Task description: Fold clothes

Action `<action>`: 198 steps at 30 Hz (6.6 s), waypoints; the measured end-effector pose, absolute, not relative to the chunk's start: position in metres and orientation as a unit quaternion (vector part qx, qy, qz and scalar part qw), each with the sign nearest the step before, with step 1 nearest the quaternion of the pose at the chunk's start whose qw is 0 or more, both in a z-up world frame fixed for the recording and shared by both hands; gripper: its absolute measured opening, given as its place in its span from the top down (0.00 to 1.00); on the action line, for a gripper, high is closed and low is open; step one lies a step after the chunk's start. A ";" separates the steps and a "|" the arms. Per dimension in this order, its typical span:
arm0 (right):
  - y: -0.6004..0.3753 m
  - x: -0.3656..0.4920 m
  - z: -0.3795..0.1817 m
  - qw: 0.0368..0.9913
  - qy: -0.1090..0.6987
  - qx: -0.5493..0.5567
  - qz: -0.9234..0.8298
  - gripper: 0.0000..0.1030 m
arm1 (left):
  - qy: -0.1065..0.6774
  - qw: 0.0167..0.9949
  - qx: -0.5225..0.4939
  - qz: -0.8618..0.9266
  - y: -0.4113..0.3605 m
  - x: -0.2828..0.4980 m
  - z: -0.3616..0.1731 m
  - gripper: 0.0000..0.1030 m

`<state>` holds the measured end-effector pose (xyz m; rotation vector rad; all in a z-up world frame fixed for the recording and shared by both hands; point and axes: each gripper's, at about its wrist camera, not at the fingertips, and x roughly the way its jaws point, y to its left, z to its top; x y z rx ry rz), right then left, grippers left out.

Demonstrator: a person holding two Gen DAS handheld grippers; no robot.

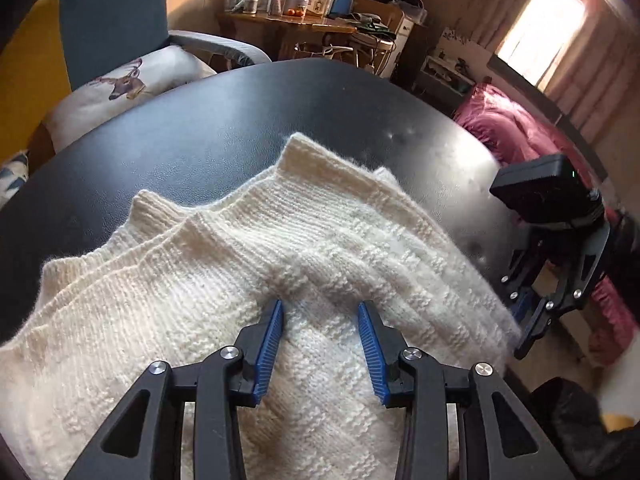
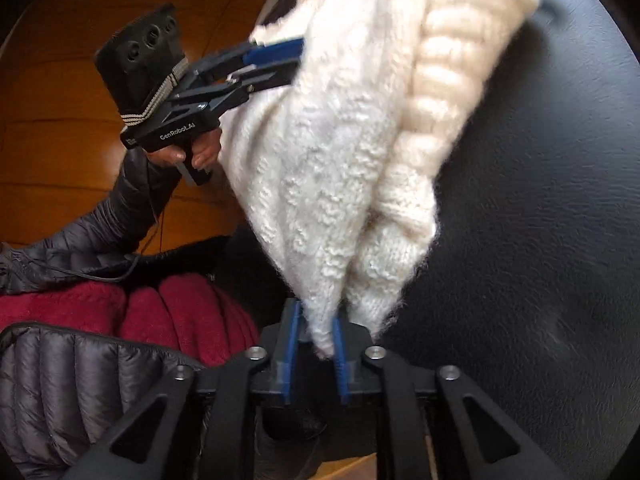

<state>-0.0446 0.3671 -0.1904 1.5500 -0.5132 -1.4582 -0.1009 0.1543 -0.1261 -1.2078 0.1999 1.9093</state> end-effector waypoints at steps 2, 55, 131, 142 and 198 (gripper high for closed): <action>0.380 -0.041 -0.176 0.425 -0.205 0.612 -0.635 0.63 | 0.053 0.420 -0.477 0.770 0.149 -0.113 -0.115 0.61; 0.374 -0.043 -0.171 0.277 -0.182 0.528 -0.782 0.66 | 0.196 0.431 -0.427 0.770 0.218 -0.166 -0.132 0.95; 0.211 -0.090 -0.132 0.141 -0.030 0.502 -0.853 0.55 | -0.062 0.114 -0.448 0.885 -0.143 -0.028 -0.165 0.64; 0.213 -0.085 -0.124 0.142 -0.039 0.491 -0.859 0.54 | -0.242 0.126 -0.435 0.858 -0.194 -0.031 -0.155 0.46; 0.233 -0.113 -0.145 0.207 0.070 0.589 -0.778 0.50 | -0.476 0.244 -0.404 0.742 -0.142 -0.116 -0.047 0.86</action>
